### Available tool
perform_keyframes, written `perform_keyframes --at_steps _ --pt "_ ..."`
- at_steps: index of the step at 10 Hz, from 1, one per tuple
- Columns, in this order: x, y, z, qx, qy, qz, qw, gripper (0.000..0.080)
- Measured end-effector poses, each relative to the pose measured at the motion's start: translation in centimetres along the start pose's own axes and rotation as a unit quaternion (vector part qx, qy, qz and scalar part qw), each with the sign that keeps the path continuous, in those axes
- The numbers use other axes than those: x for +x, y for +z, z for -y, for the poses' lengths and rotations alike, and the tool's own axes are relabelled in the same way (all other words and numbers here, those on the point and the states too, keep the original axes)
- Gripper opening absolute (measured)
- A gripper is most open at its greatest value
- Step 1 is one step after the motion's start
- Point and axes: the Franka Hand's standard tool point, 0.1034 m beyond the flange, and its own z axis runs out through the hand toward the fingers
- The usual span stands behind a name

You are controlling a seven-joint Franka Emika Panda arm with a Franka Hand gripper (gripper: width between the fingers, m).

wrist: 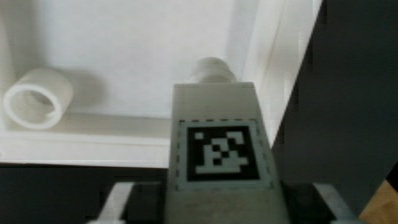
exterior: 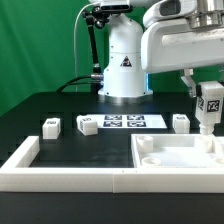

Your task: Assemble one leg

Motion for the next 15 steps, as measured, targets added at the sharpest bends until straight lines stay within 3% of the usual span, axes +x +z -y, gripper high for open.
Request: perform_keyframes --at_steps 4,9,15 --pt "0.0 0.2 0.0 -0.002 0.000 -0.013 1.000 0.0294" --pt "2.0 2.6 0.0 0.002 0.003 -0.028 1.000 0.0294" --pt "2.4 4.4 0.4 0.006 0.002 -0.031 0.999 0.0294"
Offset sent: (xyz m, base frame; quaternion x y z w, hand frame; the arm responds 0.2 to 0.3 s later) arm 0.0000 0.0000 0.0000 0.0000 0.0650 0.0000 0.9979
